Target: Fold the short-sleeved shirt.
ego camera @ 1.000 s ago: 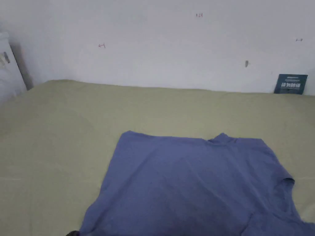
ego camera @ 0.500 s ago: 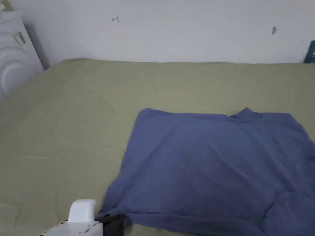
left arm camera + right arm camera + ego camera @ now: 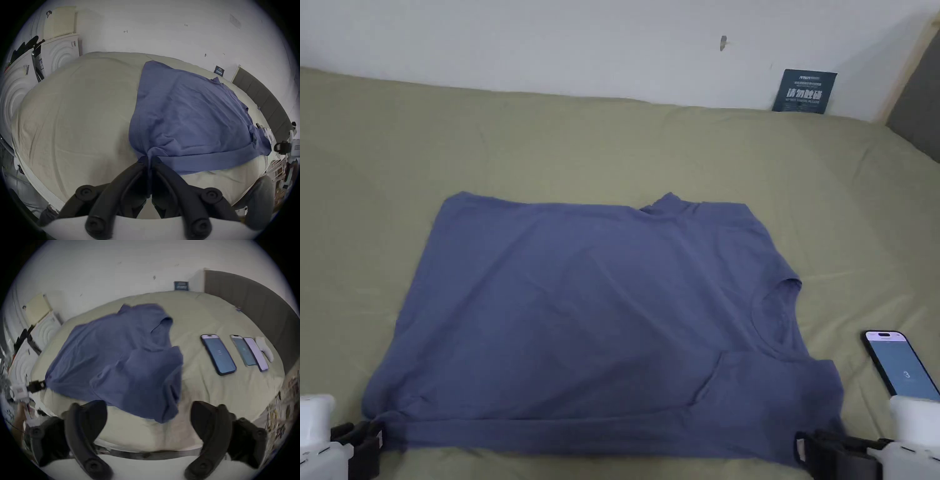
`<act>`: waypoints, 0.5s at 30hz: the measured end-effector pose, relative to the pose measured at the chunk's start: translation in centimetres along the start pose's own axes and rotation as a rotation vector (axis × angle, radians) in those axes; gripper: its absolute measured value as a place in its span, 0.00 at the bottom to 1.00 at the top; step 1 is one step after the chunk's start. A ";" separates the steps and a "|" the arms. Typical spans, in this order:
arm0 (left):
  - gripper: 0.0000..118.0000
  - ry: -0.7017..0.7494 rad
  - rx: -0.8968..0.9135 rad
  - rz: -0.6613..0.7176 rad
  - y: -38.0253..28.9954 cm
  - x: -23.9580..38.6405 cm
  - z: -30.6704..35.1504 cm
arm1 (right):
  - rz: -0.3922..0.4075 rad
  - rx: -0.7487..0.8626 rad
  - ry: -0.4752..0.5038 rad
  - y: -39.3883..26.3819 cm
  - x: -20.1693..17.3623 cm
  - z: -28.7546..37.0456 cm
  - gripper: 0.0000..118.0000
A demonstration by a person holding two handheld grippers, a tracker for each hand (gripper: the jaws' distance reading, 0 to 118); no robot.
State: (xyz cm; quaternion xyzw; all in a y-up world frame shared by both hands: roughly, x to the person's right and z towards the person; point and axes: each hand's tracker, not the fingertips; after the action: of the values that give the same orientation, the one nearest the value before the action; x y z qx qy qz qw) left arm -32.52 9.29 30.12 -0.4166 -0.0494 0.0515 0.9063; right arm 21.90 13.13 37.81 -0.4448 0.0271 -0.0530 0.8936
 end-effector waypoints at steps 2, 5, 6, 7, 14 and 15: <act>0.04 -0.002 0.001 0.003 -0.1 0.1 0.1 | 0.070 -0.061 -0.055 0.0 0.0 -1.7 0.83; 0.03 -0.004 -0.005 0.002 0.0 -0.1 0.0 | 0.096 -0.132 -0.128 -0.3 0.6 -3.6 0.19; 0.04 -0.005 -0.007 -0.002 0.0 -0.1 0.1 | 0.086 -0.114 -0.105 -0.4 0.9 -3.6 0.05; 0.04 -0.006 -0.007 -0.006 0.0 0.0 0.2 | 0.045 -0.074 -0.042 -0.7 1.1 -3.3 0.05; 0.03 0.006 -0.010 -0.051 0.6 -0.1 1.0 | 0.046 0.034 -0.082 -0.6 0.0 -0.1 0.05; 0.03 0.011 -0.008 -0.062 0.8 0.0 1.4 | 0.044 0.033 -0.079 -0.2 -0.1 0.4 0.05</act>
State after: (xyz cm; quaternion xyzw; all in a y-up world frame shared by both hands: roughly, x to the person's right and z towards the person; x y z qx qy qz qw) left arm -32.76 10.83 30.39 -0.4190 -0.0577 0.0210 0.9059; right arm 21.86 13.31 38.17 -0.4312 0.0005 -0.0162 0.9021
